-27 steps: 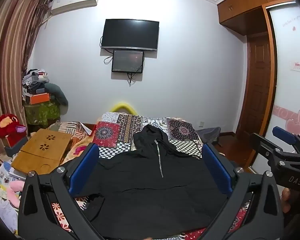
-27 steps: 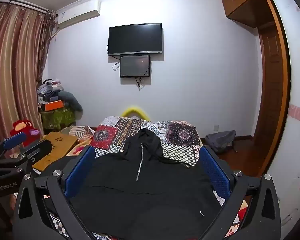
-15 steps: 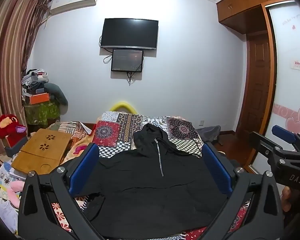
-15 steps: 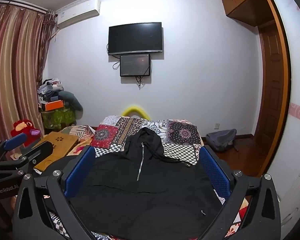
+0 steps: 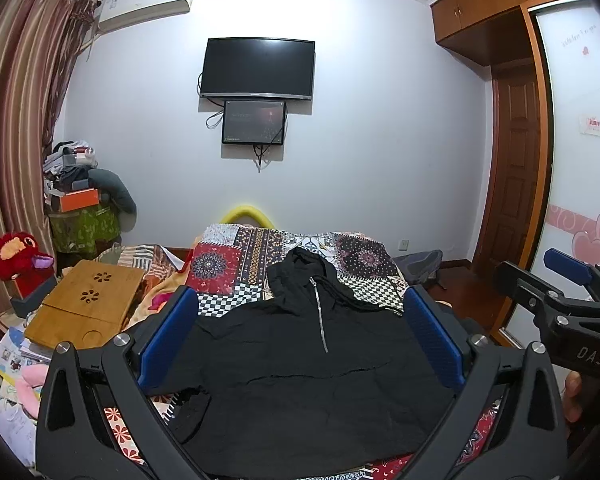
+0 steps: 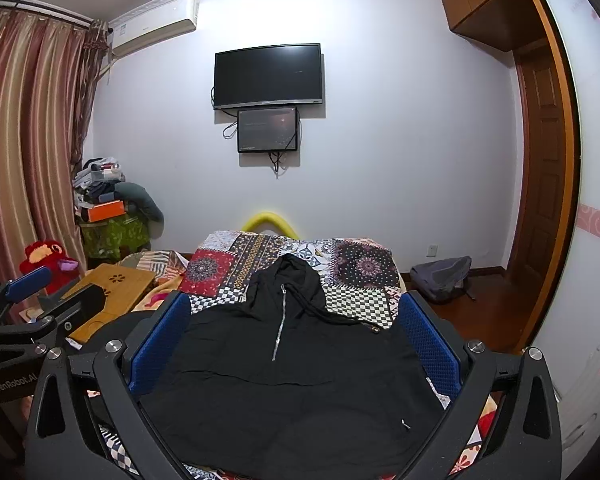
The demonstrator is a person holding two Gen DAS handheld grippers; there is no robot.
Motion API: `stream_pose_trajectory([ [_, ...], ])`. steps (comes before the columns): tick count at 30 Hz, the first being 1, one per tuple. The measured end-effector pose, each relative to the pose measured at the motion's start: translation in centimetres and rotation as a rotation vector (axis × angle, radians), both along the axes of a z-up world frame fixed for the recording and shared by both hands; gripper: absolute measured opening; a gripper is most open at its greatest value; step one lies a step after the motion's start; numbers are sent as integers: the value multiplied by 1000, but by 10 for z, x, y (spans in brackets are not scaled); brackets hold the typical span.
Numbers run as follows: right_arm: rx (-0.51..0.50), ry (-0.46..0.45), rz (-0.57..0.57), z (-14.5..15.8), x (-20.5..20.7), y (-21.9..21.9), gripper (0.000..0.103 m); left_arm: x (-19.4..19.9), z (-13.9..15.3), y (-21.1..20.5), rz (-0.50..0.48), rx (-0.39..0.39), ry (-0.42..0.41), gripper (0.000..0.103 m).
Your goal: Fold large clothes
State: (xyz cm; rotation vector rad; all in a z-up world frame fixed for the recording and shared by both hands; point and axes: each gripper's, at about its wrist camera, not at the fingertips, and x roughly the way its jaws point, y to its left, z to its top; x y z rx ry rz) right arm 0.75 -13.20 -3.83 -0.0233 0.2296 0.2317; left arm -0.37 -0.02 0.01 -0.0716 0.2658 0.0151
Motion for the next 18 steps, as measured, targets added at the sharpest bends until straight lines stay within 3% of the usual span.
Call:
stream_pose_trajectory([
  [18,8,12,1,1,3,-3,103,5,-3,-7,6,12,4,103],
])
